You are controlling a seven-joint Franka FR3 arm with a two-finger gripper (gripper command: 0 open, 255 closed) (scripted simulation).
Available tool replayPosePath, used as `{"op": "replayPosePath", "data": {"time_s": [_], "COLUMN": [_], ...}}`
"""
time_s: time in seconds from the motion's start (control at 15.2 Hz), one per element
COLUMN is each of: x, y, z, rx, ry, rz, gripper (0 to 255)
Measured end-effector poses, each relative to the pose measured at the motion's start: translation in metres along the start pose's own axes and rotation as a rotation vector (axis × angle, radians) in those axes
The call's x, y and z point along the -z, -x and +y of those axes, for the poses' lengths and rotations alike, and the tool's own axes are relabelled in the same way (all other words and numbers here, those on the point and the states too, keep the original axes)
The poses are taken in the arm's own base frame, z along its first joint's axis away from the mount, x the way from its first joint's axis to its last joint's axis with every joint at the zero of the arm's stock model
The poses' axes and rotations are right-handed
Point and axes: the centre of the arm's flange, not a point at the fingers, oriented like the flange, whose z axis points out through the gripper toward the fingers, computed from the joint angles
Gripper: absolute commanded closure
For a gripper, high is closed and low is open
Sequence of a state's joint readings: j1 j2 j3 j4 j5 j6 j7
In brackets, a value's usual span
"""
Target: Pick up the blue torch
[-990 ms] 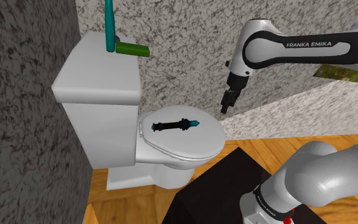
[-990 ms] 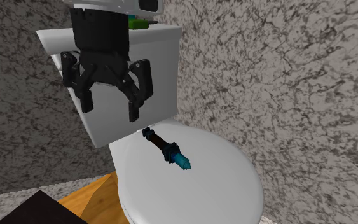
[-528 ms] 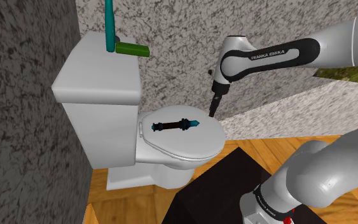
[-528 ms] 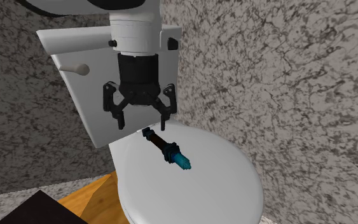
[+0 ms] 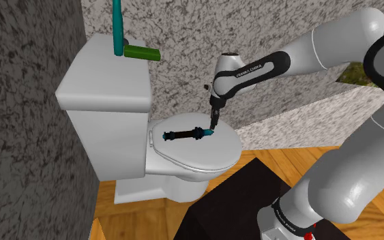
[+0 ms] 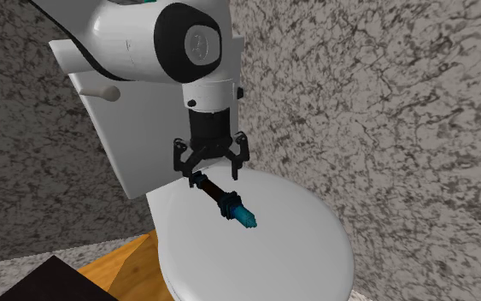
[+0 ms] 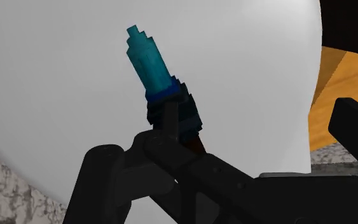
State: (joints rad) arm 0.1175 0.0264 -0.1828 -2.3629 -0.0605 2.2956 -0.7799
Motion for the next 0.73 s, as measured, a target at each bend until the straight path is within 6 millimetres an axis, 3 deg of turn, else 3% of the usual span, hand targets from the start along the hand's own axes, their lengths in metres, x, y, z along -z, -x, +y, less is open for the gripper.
{"op": "replayPosePath", "data": {"time_s": [0.59,0.73], "x": [-0.075,-0.085], "y": [-0.083,-0.091], "z": [0.023,0.025], "rx": [0.322,0.351], "ry": [0.049,0.053], "rz": [0.014,0.016], "gripper": [0,0]}}
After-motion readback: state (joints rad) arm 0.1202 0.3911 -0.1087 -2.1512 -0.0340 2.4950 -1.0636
